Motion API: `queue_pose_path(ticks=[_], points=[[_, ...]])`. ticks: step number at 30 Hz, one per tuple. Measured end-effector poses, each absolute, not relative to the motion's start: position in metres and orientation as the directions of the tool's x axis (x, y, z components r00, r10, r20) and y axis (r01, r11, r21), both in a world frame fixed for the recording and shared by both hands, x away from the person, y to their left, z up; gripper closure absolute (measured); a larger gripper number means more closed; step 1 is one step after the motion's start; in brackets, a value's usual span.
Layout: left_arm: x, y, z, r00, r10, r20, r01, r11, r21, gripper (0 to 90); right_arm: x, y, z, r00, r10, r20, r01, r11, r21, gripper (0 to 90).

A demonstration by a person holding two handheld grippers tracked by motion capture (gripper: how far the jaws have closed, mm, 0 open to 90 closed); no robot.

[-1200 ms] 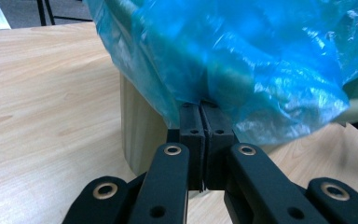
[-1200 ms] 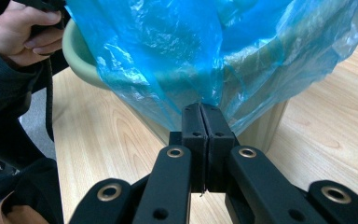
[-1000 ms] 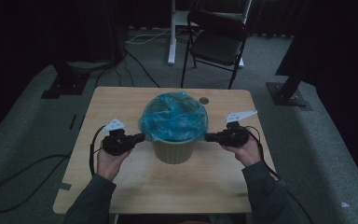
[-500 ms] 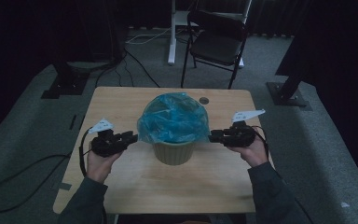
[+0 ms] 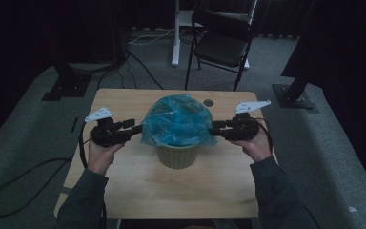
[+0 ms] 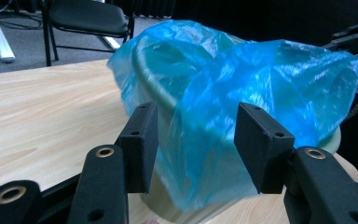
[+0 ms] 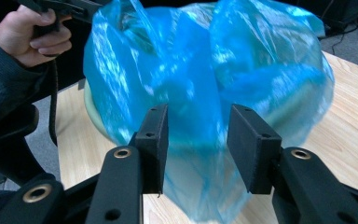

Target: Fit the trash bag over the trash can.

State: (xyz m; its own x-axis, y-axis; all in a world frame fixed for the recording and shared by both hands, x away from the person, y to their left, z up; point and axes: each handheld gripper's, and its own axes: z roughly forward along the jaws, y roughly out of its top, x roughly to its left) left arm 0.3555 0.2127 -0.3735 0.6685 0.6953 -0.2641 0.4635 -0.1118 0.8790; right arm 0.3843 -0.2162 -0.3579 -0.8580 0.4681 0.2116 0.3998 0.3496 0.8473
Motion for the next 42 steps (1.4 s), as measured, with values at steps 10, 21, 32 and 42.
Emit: queue_pose_path(ticks=[10, 21, 32, 42], points=[[0.36, 0.192, -0.373, 0.666, 0.706, -0.24, 0.465, -0.142, 0.874, 68.2, 0.394, -0.202, -0.359, -0.867, 0.433, 0.246, 0.42, 0.37, 0.829, 69.6], [0.345, 0.187, -0.38, 0.695, 0.686, -0.215, 0.44, -0.169, 0.882, 89.0, 0.384, -0.203, -0.362, -0.885, 0.408, 0.222, 0.392, 0.398, 0.829, 89.3], [0.331, 0.189, -0.384, 0.71, 0.663, -0.237, 0.447, -0.164, 0.879, 89.2, 0.376, -0.206, -0.366, -0.894, 0.387, 0.228, 0.387, 0.405, 0.829, 89.9], [0.319, 0.183, -0.396, 0.734, 0.633, -0.246, 0.459, -0.196, 0.867, 89.2, 0.367, -0.212, -0.379, -0.898, 0.367, 0.244, 0.395, 0.426, 0.814, 89.7]])
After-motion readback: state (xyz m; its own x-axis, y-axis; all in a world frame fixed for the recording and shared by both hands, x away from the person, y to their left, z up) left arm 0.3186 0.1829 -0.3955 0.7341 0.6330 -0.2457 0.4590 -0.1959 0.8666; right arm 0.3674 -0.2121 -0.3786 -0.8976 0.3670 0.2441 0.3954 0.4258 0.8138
